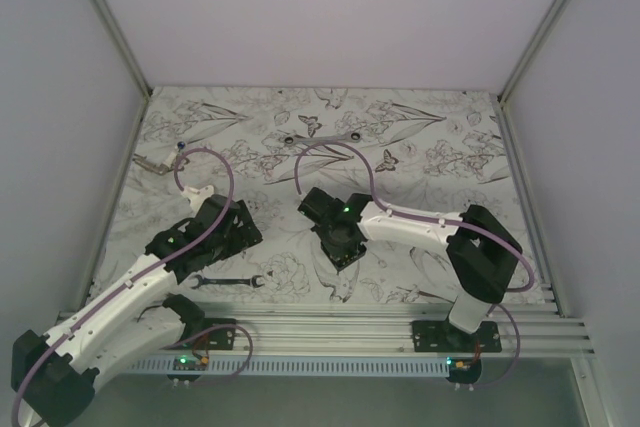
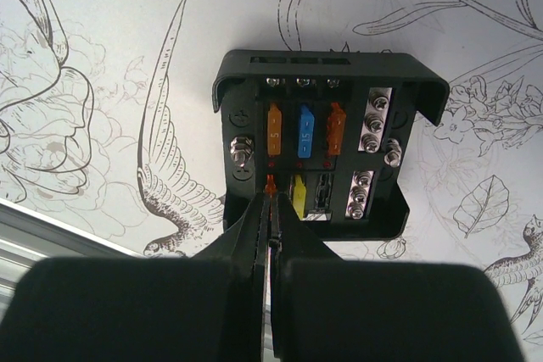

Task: Snap on the fuse box
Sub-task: Install the fuse at the fuse box base.

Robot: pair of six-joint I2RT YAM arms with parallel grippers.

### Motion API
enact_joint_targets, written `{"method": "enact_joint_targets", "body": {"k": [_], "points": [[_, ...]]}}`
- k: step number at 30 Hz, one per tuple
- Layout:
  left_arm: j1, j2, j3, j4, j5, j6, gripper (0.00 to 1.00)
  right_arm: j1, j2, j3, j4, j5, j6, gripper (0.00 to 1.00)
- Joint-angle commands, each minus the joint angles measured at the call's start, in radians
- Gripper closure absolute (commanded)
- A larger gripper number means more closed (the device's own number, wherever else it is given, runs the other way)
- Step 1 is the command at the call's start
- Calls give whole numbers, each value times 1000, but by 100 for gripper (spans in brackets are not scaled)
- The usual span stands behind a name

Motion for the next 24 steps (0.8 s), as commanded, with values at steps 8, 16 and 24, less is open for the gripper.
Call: {"method": "enact_joint_targets", "body": {"k": [8, 16, 24], "points": [[6, 4, -5, -24, 3, -3, 1, 28, 132, -61, -23, -33, -5, 100], [6, 3, -6, -24, 5, -7, 1, 33, 41, -199, -3, -36, 36, 100], [6, 1, -8, -24, 11, -10, 1, 57, 59, -175, 32, -34, 40, 100]]}}
